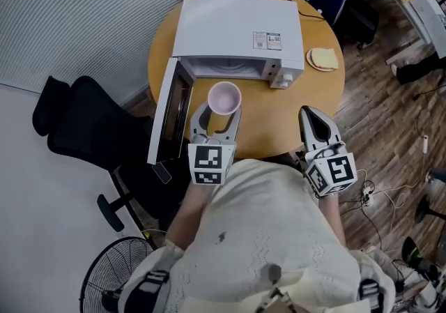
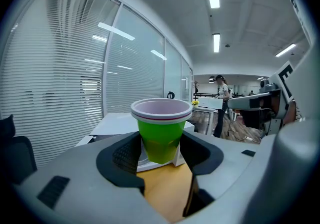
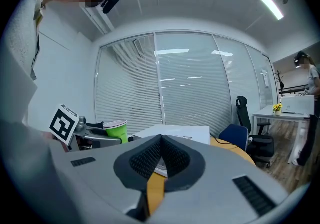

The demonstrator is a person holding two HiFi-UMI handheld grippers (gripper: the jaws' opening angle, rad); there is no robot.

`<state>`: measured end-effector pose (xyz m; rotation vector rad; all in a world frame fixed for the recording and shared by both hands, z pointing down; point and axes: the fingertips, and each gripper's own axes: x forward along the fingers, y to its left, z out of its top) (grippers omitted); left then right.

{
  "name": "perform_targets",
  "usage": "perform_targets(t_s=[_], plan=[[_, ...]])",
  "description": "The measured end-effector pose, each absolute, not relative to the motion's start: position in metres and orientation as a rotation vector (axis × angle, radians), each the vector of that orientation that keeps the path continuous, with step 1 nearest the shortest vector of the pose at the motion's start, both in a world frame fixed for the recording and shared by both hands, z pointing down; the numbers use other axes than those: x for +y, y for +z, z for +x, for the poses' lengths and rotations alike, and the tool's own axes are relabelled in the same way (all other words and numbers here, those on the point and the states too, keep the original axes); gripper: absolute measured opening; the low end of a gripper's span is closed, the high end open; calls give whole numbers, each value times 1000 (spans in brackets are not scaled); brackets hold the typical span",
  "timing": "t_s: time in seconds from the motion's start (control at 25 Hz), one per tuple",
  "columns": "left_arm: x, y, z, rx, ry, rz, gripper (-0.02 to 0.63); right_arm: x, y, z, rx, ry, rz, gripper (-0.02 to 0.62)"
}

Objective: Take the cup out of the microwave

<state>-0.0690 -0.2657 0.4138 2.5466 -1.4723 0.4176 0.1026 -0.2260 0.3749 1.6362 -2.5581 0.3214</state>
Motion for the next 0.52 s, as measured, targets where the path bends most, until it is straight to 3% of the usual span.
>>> perform_targets(t_s=[0.52], plan=[[-262, 420, -77, -1474, 436, 2538, 265, -224, 379, 93, -2559, 337, 1624, 6]])
